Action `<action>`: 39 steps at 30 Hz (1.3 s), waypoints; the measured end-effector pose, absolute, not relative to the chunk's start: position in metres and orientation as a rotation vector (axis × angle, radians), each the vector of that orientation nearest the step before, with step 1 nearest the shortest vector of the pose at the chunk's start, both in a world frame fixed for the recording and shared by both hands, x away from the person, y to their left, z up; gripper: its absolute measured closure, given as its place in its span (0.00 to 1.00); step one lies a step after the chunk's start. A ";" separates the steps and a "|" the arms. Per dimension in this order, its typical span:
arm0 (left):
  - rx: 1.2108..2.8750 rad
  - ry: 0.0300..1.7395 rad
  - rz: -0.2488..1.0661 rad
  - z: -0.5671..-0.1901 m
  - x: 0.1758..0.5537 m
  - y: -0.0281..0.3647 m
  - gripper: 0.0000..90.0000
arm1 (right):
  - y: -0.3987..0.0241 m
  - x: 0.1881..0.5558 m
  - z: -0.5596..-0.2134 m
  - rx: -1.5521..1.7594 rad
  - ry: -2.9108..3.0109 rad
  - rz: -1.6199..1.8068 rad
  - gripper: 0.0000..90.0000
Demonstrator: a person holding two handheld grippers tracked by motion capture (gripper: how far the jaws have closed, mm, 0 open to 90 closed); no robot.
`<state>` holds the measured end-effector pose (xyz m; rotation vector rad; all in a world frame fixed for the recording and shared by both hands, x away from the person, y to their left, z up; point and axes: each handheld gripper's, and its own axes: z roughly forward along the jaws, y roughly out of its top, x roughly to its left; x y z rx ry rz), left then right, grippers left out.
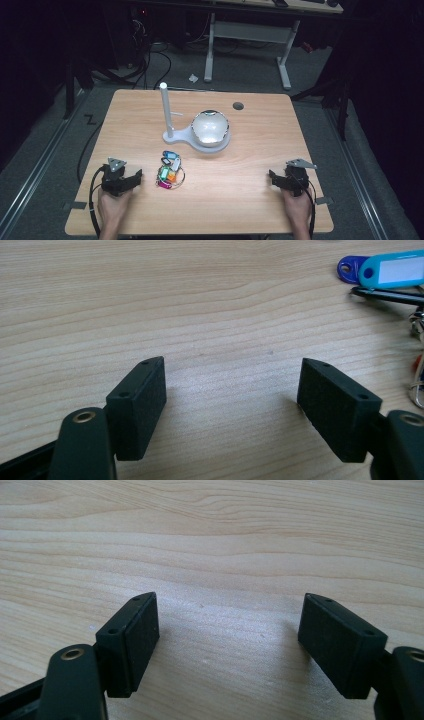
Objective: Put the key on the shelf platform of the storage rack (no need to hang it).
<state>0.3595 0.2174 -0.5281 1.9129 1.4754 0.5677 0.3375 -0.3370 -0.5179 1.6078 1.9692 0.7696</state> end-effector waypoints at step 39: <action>1.950 1.263 0.437 -0.489 0.344 0.176 0.34 | -0.337 0.337 -0.518 1.610 1.968 0.769 0.27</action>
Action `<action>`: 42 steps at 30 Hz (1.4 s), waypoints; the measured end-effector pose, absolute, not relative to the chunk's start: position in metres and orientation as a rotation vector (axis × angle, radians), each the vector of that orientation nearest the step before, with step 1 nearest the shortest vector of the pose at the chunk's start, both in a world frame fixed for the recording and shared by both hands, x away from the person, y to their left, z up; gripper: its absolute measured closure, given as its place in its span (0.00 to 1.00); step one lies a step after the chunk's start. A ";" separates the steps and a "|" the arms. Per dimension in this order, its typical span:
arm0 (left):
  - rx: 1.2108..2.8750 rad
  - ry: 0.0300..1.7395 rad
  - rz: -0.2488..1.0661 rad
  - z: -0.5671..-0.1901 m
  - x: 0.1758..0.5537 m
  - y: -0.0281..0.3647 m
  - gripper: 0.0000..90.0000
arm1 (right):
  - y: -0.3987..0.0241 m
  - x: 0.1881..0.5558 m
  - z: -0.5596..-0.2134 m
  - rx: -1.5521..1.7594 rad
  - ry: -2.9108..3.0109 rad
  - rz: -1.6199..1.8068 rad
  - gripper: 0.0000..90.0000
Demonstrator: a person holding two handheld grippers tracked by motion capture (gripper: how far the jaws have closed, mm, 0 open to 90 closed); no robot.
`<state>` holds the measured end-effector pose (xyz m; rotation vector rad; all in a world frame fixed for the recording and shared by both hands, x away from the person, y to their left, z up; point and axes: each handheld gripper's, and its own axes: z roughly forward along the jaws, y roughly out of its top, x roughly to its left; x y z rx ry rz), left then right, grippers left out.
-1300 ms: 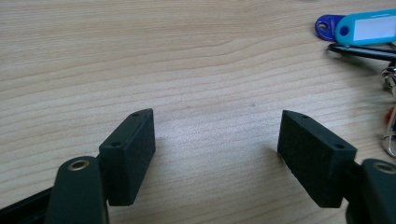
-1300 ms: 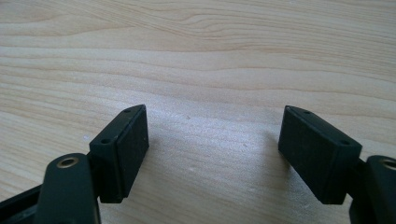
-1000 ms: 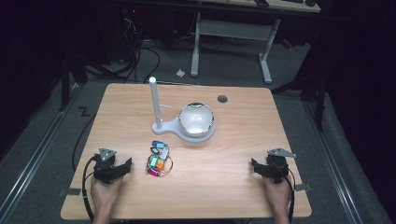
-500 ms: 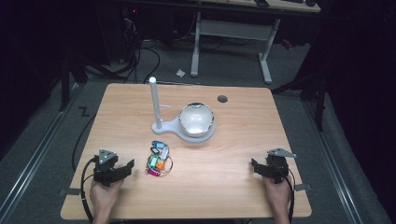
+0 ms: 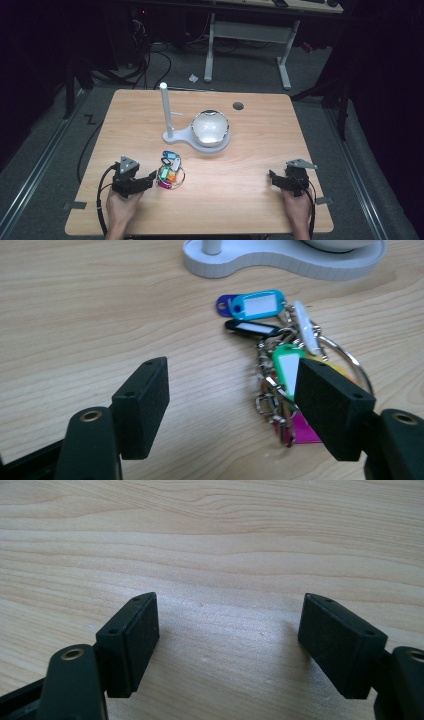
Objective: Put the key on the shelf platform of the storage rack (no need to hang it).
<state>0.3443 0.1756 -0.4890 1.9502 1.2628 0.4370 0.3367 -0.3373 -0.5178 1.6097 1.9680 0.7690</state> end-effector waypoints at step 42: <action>2.158 1.186 0.359 -0.512 0.367 0.108 0.46 | -0.337 0.337 -0.518 1.609 1.968 0.769 0.27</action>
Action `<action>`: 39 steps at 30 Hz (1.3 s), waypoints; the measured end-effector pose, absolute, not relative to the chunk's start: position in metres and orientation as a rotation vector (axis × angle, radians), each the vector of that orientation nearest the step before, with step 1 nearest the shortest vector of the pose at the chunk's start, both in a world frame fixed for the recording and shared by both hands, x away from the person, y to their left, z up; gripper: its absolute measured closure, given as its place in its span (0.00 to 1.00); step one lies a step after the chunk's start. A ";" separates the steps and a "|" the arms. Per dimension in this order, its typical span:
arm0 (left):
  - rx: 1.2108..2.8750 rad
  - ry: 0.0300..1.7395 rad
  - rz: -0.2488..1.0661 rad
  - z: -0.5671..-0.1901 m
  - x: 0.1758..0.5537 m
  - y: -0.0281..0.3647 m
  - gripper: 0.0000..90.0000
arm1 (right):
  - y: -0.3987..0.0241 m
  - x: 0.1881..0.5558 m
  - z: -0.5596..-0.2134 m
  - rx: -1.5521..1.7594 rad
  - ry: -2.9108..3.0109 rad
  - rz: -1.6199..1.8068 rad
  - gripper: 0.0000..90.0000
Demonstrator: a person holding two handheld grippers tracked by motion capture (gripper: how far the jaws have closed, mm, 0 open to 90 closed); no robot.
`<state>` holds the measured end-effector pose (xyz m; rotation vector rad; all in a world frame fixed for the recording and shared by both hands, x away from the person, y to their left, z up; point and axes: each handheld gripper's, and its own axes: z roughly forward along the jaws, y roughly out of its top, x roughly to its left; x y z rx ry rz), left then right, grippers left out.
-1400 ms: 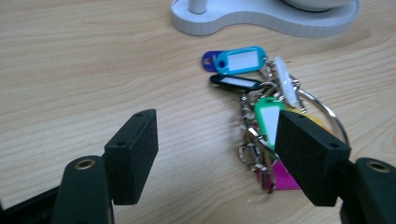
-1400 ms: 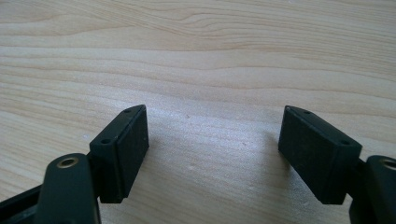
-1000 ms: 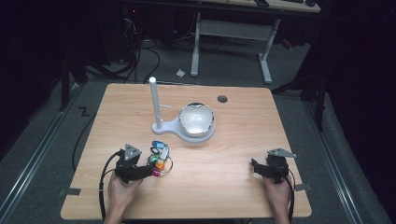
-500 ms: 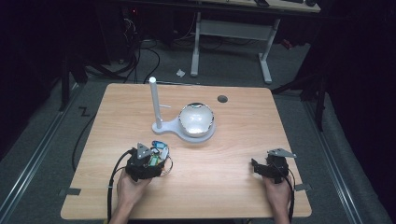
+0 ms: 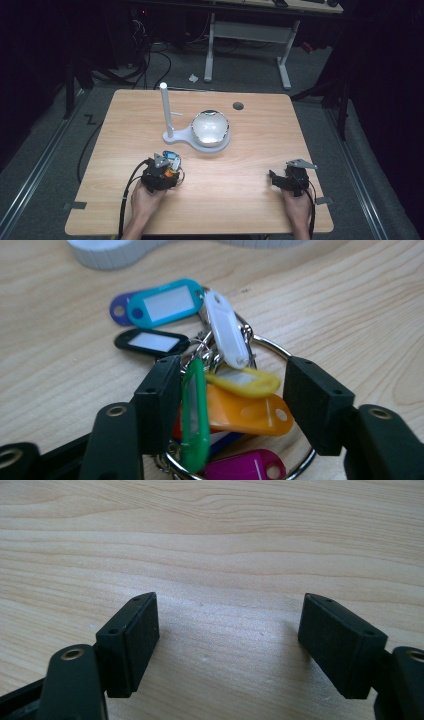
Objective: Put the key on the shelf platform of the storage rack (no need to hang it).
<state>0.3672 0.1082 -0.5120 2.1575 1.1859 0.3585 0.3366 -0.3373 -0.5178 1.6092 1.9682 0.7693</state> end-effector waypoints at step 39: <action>2.029 1.126 0.329 -0.469 0.364 0.126 0.87 | -0.337 0.336 -0.518 1.609 1.970 0.770 0.27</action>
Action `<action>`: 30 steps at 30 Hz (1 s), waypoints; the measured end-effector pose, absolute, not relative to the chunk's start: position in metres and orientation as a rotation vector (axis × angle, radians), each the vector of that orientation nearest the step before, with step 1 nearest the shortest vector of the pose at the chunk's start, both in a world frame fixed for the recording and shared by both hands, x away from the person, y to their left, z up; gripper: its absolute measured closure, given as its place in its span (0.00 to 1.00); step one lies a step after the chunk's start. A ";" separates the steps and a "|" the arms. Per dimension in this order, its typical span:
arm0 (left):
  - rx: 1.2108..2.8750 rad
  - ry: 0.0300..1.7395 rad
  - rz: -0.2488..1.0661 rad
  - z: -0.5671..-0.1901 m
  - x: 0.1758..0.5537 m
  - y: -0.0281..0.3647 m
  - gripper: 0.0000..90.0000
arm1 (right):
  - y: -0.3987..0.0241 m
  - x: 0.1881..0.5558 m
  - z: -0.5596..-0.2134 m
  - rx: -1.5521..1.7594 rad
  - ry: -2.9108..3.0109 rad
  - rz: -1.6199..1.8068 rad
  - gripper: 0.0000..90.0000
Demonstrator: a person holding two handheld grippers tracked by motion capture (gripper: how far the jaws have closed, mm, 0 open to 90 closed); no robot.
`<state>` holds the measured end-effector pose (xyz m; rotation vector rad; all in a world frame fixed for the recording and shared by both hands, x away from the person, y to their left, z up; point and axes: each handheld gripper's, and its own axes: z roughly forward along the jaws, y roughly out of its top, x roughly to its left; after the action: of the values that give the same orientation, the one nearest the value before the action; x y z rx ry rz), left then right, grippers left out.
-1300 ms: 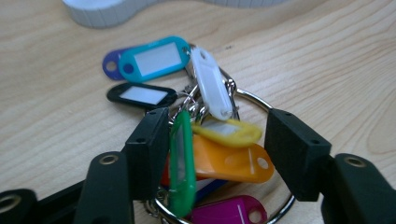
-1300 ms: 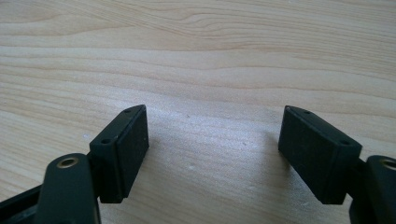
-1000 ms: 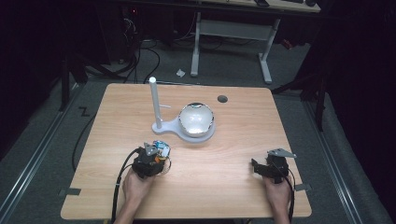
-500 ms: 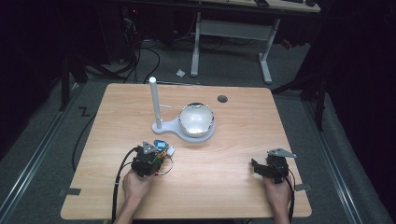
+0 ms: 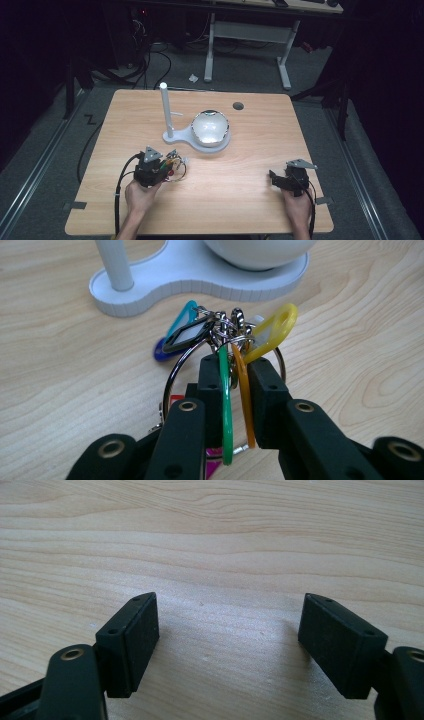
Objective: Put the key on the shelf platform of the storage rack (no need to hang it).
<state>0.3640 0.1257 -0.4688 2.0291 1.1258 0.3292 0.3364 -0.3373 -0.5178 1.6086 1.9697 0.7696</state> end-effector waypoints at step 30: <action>1.962 0.993 0.371 -0.406 0.362 0.127 0.87 | -0.337 0.336 -0.518 1.608 1.970 0.770 0.27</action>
<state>0.3619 0.1266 -0.4056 1.9617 0.9934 0.3710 0.3363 -0.3374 -0.5178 1.6085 1.9702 0.7703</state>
